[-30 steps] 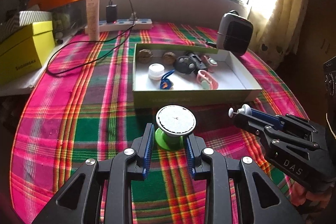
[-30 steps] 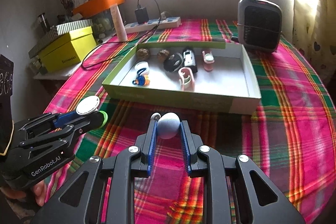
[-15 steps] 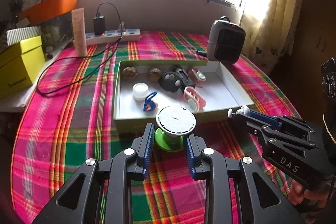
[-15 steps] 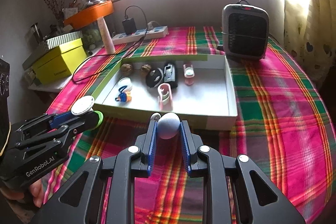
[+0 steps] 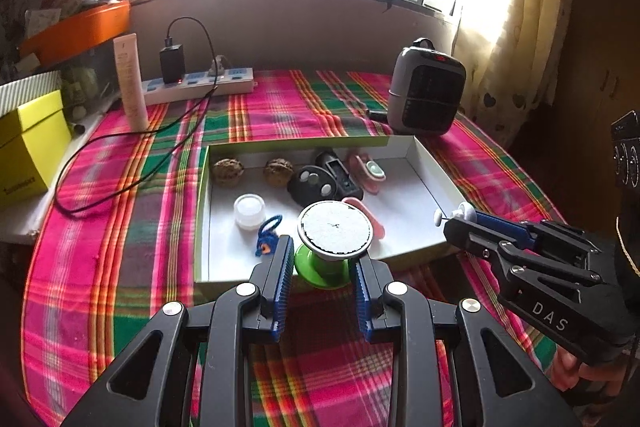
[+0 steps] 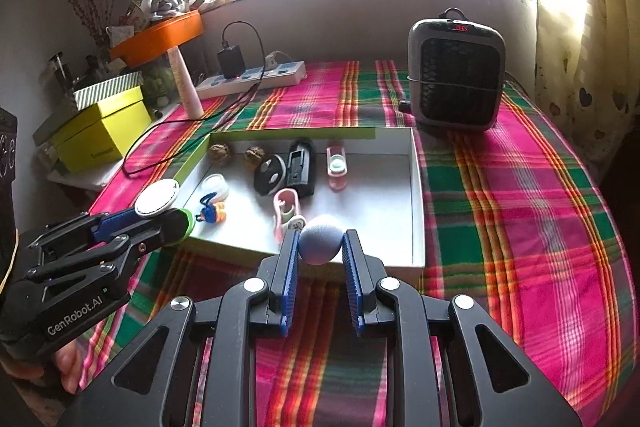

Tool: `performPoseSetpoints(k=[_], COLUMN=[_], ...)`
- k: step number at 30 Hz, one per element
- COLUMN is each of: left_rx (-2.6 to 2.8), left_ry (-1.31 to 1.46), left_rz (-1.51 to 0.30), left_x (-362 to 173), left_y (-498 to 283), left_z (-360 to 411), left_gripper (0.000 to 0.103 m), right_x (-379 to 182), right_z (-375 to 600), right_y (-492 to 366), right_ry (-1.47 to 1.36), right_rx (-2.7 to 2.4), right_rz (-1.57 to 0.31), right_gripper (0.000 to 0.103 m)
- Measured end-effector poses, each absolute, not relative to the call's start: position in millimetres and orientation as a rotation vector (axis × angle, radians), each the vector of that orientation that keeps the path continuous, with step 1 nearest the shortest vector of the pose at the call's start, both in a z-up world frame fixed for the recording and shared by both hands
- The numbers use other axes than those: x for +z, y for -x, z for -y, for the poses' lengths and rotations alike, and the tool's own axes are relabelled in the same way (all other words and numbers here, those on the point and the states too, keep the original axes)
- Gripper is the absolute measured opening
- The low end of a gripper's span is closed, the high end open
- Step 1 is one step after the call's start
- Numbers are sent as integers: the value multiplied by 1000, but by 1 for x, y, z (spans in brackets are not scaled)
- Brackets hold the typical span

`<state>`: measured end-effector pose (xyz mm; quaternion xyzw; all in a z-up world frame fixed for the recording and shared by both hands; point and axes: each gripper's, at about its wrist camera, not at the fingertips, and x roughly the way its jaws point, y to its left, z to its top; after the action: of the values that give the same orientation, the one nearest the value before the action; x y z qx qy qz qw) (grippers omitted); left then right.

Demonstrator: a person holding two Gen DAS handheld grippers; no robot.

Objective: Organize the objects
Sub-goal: 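Carry the green jar and white ball over the tray, then lower and release the green jar with left gripper while right releases the white ball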

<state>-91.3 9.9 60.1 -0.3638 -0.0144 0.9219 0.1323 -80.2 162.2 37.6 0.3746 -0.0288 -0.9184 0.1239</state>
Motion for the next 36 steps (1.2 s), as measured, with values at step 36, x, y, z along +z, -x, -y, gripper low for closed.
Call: performPoseSetpoints(k=[36], left_rx=[2614], left_ry=[1170], left_rz=[42], left_x=[25], left_y=[154], left_z=[-32], left_gripper=[26], right_x=[7], right_z=[-161], right_y=[153], right_ry=[-1237], right_rx=[-2624], right_rz=[-16], right_gripper=[23])
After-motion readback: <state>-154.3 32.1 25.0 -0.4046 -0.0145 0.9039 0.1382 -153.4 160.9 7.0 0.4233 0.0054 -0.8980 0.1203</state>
